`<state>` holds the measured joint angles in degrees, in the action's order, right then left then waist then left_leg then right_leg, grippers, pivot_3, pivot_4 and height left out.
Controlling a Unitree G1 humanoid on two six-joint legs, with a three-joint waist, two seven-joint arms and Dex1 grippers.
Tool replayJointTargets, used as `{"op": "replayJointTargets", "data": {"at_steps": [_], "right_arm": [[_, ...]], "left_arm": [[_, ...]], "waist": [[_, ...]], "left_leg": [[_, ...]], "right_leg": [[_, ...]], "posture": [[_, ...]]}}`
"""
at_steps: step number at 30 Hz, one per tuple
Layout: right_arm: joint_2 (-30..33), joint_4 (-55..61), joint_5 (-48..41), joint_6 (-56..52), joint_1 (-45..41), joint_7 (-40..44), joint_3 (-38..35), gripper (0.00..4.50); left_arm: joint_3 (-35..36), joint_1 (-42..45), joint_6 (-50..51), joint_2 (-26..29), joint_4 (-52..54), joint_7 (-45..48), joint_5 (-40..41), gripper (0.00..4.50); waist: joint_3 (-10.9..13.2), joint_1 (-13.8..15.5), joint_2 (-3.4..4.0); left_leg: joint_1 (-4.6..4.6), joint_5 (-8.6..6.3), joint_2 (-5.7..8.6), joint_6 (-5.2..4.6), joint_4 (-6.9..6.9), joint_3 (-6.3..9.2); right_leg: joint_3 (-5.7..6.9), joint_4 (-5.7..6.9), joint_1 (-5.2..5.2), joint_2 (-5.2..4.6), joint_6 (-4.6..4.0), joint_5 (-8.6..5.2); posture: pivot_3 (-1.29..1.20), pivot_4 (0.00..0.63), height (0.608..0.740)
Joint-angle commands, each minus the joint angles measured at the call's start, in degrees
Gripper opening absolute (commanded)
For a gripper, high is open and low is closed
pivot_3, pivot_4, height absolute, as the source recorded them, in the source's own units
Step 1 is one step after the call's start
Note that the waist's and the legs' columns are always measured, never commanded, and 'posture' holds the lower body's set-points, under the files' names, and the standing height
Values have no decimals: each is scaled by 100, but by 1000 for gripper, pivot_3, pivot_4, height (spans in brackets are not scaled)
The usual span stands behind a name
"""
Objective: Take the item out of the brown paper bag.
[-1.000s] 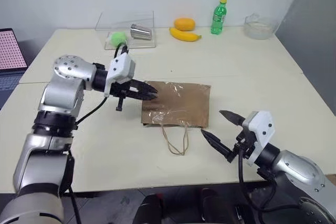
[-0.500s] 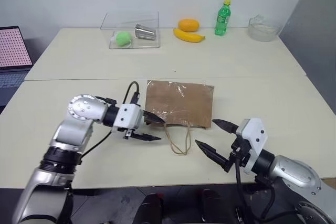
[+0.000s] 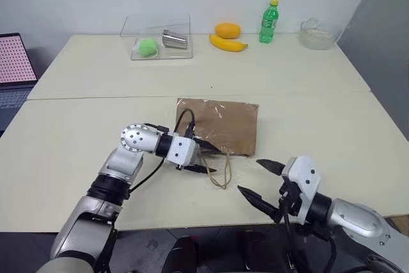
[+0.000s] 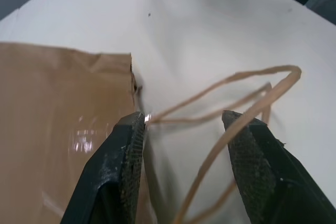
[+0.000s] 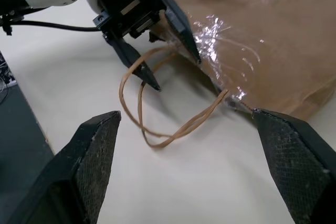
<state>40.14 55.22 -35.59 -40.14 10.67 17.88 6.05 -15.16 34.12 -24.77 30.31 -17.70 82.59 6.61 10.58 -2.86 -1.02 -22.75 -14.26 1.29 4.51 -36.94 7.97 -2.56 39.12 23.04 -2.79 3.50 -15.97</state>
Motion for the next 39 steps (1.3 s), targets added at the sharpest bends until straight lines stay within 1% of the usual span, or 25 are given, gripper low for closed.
{"op": "replayJointTargets", "data": {"at_steps": [1,4,7,14,18,23,25,27,31,35,36,39], "right_arm": [[190,478,-175,223,117,-95,129,4236],[274,478,-292,263,192,-206,267,4236],[204,478,-432,205,282,-261,408,4236],[-411,18,-501,-145,-27,-198,881,4236],[-866,-656,-263,-272,-657,-40,1375,4236],[-1154,-1453,220,-270,-1382,183,1755,4236],[-1245,-1682,369,-280,-1536,235,1858,3825],[-1343,-1942,616,-219,-1661,223,1935,3244],[-1317,-2009,914,-259,-1722,343,2021,1760],[-1212,-2041,1217,-177,-1642,476,2101,260],[-1218,-2056,1244,-154,-1608,505,2097,42],[-1156,-2247,1412,-29,-1403,635,2111,42]], "left_arm": [[25,96,60,-3,138,-84,136,1862],[91,108,512,-74,319,-221,294,910],[147,141,1047,-111,581,-361,471,14],[202,173,1931,-84,1095,-575,733,14],[216,221,2043,-65,1079,-609,744,14],[210,215,2062,-33,1086,-591,733,14],[211,201,2068,-24,1103,-600,733,0],[215,185,2056,-22,1113,-619,728,0],[237,199,2090,-38,1096,-696,717,0],[338,367,2149,-201,1016,-926,801,0],[355,413,2208,-232,1014,-953,831,0],[487,732,2535,-411,910,-1163,965,0]], "waist": [[0,-4,0],[0,-5,-1],[0,-5,-1],[-1,-14,-1],[-6,-23,-10],[-7,-35,-8],[-7,-35,-8],[-7,-35,-8],[-7,-35,-8],[-7,-32,-8],[-7,-31,-8],[-7,-30,-8]], "left_leg": [[1,0,0,0,0,0],[0,0,1,0,-1,0],[-2,0,1,0,-1,3],[3,0,-1,0,-1,5],[6,0,0,0,0,7],[19,0,-5,0,0,10],[19,0,-4,0,0,10],[19,0,-4,0,2,15],[18,0,-4,0,2,15],[19,0,-3,0,1,16],[18,0,-3,0,1,16],[17,0,-3,0,1,19]], "right_leg": [[0,0,0,0,0,0],[0,0,-1,0,0,0],[1,-1,-2,0,0,0],[1,-1,-5,2,1,0],[2,-3,-10,3,1,-1],[3,-5,-22,10,0,0],[3,-7,-23,10,0,0],[6,-6,-23,10,0,0],[6,-6,-23,9,0,0],[6,-6,-23,9,0,0],[7,-6,-23,9,0,0],[9,-6,-24,9,0,0]], "posture": [[0,150,740],[0,150,740],[0,150,740],[0,150,740],[0,150,740],[0,150,740],[0,150,740],[0,150,740],[0,150,740],[0,150,740],[0,150,740],[0,150,740]]}}
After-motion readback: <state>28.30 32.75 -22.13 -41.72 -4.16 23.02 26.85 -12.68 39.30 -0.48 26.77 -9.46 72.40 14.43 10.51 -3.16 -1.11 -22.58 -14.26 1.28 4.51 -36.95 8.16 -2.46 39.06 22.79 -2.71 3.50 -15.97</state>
